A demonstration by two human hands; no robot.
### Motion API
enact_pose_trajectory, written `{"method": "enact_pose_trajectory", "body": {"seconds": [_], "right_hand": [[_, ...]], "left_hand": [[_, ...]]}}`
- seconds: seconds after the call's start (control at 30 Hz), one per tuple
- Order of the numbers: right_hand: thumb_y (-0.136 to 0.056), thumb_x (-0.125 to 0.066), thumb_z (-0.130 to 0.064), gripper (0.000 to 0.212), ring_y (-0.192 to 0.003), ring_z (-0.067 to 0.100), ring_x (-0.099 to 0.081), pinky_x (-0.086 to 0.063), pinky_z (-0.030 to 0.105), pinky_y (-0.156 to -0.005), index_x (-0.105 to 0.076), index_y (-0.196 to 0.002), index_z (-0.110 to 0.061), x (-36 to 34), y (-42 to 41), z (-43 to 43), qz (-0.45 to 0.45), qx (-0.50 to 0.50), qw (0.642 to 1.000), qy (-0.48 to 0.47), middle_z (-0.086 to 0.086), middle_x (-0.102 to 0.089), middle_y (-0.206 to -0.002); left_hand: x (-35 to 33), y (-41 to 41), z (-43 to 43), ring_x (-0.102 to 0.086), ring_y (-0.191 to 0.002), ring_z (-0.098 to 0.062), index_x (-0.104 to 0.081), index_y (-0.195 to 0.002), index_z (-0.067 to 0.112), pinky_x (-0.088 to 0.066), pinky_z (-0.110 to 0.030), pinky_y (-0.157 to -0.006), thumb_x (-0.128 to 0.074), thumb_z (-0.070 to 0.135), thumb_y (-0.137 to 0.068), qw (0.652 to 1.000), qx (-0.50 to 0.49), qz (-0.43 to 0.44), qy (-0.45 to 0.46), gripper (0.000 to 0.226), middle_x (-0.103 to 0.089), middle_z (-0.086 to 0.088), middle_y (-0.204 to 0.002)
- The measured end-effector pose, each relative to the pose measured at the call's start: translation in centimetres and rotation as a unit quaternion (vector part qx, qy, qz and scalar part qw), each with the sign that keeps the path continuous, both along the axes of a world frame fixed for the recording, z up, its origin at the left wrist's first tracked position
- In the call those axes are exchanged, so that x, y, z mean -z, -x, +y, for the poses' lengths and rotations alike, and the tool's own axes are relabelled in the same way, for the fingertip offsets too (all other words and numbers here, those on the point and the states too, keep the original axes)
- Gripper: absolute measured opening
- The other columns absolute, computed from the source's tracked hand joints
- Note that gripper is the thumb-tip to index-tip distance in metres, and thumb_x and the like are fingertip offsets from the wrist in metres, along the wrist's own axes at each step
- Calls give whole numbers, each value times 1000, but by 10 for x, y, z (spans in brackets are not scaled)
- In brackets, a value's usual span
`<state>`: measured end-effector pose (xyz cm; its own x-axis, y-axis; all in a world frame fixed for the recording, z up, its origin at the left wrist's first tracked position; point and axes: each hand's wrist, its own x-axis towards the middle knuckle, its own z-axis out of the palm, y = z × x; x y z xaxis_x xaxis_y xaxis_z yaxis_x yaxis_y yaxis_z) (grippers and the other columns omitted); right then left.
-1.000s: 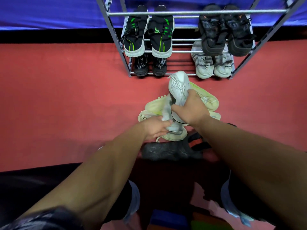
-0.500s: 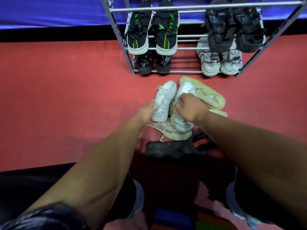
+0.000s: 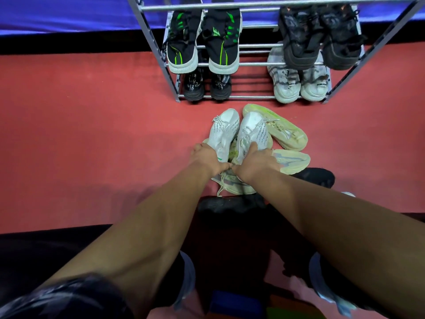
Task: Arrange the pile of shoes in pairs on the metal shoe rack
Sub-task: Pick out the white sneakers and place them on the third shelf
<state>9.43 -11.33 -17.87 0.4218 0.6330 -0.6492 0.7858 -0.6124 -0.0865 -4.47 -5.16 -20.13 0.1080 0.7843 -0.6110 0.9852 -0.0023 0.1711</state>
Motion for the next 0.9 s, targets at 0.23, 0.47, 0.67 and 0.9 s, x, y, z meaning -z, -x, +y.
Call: {"method": "enact_pose_trajectory", "body": {"seconds": [0.23, 0.47, 0.67, 0.9], "right_hand": [[-93, -65, -54, 81, -118, 37, -61, -43, 38, -76, -28, -156, -19, -10, -12, -4, 37, 17, 998, -52, 20, -47, -142], [-95, -62, -41, 91, -125, 38, -59, -49, 39, -81, -10, -168, -28, -55, -18, -7, 45, 11, 996, -80, 21, -42, -151], [-90, -64, -37, 74, -124, 38, -59, -49, 40, -86, -33, -155, -18, -135, -22, 7, 23, -32, 992, -119, 19, -54, -141], [-86, -57, -28, 43, -111, 35, -68, -53, 33, -81, -67, -123, -11, -257, -35, 26, -55, -171, 975, -132, 15, -71, -121]], "left_hand": [[-4, -7, 9, -58, -110, -28, -63, -132, 7, -47, -34, -81, -70, 72, -78, 999, -44, -17, 3, 84, -57, -16, -126], [-51, -13, 4, -59, -76, -23, -65, -122, -1, -41, -28, -57, -72, 56, -79, 993, -107, -49, 17, 72, -66, -11, -108], [-136, -7, 12, -59, -85, -29, -66, -121, 2, -44, -31, -68, -74, 46, -84, 996, -64, -57, -19, 59, -68, -8, -107], [-272, 20, 27, -68, -77, -31, -80, -86, 9, -48, -27, -63, -72, 41, -79, 997, 47, -3, -67, 34, -74, -11, -84]]}}
